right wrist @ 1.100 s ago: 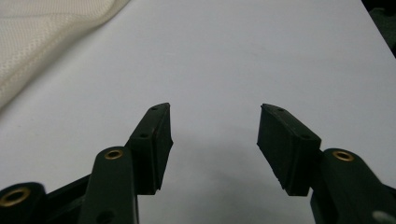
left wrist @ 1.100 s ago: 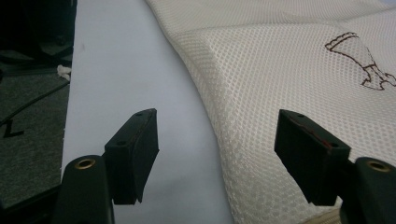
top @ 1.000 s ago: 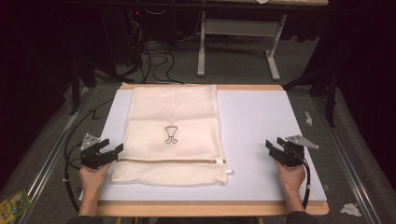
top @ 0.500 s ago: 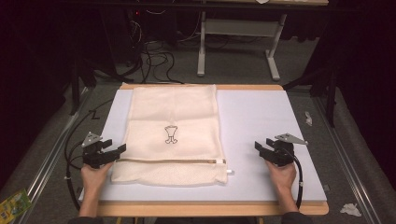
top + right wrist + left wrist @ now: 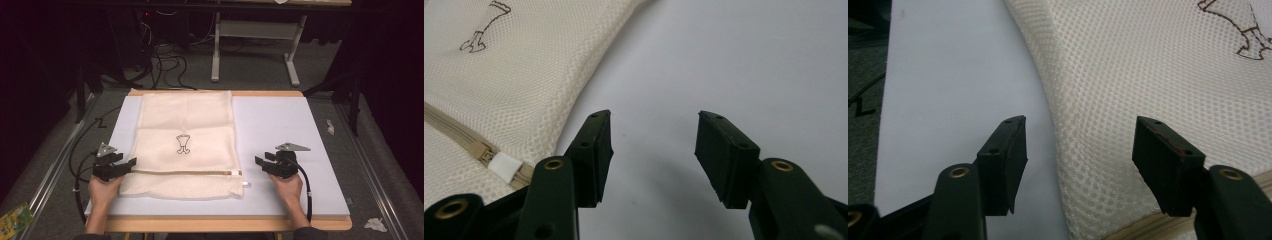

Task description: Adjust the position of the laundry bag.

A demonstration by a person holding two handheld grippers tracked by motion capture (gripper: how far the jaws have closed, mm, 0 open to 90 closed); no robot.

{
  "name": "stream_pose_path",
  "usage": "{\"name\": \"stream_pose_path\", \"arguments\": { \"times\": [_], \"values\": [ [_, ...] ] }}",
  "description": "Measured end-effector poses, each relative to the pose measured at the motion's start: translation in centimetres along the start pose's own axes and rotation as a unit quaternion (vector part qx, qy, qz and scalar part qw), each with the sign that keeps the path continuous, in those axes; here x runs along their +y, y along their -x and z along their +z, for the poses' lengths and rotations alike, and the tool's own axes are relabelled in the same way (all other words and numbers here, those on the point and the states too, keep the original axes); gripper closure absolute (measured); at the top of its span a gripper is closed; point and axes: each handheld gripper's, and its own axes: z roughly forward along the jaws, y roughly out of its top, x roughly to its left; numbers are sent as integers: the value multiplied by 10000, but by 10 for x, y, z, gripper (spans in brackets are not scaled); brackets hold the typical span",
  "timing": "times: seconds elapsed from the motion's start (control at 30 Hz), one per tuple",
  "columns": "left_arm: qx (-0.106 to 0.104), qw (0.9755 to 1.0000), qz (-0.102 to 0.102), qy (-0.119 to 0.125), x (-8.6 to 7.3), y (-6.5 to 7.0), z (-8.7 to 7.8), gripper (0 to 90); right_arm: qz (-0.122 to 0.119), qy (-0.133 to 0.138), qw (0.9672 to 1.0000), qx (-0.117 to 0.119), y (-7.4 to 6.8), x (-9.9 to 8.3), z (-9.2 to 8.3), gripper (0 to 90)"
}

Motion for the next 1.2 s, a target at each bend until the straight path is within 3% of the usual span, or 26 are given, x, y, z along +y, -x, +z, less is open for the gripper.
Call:
{"name": "stream_pose_path", "arguments": {
  "times": [0.1, 0.3, 0.63, 0.8, 1.03, 1.2],
  "values": [
    [1, 10000, 32, 8, 5, 2, 0, 410, 21, -12, 9999, 141, -6, 4, 3, 553],
    [64, 10000, 19, 40, 12, 6, -1, 390, -130, -189, 9995, 197, -20, 12, 11, 558],
    [146, 9997, -88, -167, 18, 9, 6, 389, -303, -507, 9975, 387, -48, 25, 37, 569],
    [183, 9995, -125, -244, 19, 9, 9, 399, -371, -698, 9964, 321, -57, 31, 48, 559],
    [180, 9988, -196, -412, 18, 7, 15, 415, -309, -931, 9948, 259, -62, 33, 61, 541],
    [131, 9982, -269, -519, 20, 5, 19, 499, -248, -1056, 9938, 255, -61, 36, 67, 551]
  ]
}}
